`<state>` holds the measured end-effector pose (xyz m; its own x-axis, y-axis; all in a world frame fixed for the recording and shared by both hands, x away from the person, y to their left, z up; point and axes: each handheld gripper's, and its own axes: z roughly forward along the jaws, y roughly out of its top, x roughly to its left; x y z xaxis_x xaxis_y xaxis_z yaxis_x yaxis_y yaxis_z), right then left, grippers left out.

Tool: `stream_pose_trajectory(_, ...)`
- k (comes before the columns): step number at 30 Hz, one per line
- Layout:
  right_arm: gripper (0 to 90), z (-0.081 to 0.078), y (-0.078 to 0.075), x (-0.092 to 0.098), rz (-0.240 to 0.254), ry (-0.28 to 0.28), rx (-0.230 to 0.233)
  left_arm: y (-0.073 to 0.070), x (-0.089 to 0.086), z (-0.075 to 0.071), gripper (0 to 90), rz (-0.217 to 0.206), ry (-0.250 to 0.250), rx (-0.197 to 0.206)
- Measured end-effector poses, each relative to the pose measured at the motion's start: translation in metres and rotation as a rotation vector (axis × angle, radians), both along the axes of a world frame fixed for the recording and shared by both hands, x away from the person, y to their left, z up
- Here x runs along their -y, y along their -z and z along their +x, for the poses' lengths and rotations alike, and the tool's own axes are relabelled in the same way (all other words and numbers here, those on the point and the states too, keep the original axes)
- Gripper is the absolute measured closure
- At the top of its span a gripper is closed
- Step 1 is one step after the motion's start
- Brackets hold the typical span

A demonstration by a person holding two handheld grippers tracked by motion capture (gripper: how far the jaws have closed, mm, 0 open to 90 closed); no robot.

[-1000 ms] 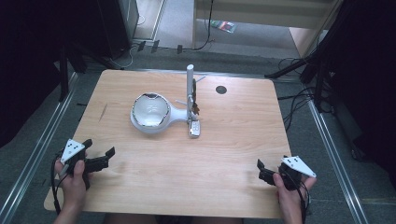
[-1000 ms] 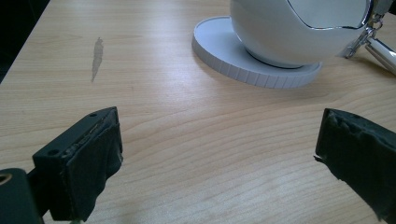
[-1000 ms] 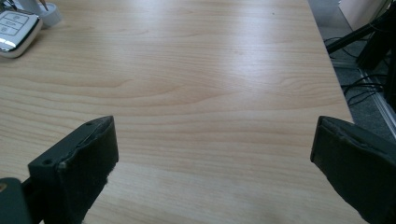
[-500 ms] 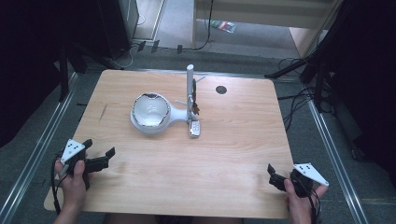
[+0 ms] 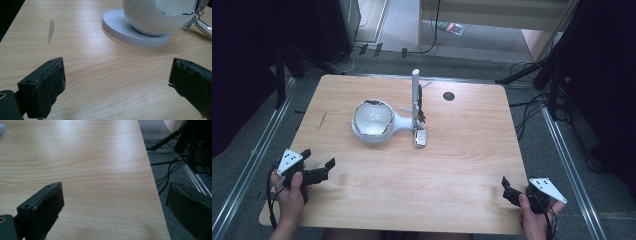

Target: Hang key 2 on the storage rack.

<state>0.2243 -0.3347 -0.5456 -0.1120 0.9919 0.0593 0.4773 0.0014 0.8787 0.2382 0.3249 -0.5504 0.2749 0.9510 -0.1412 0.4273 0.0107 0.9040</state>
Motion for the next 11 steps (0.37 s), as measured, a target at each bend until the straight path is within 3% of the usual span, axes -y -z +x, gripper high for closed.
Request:
stream_pose_trajectory(4, 6.4, -0.0030, -0.0001, 0.0001, 0.010, 0.023, 0.022, 0.0000, -0.0001, 0.0002, 1.2, 0.001, 0.002, -0.003)
stream_pose_trajectory(8, 6.4, -0.0026, 0.0001, -0.0043, -0.036, 0.007, 0.016, -0.0001, -0.0001, 0.0003, 1.2, 0.003, 0.004, -0.005)
stream_pose_trajectory(11, 6.4, -0.0024, 0.0001, -0.0053, -0.036, 0.001, 0.014, -0.0001, -0.0002, 0.0003, 1.2, 0.001, 0.005, -0.005)
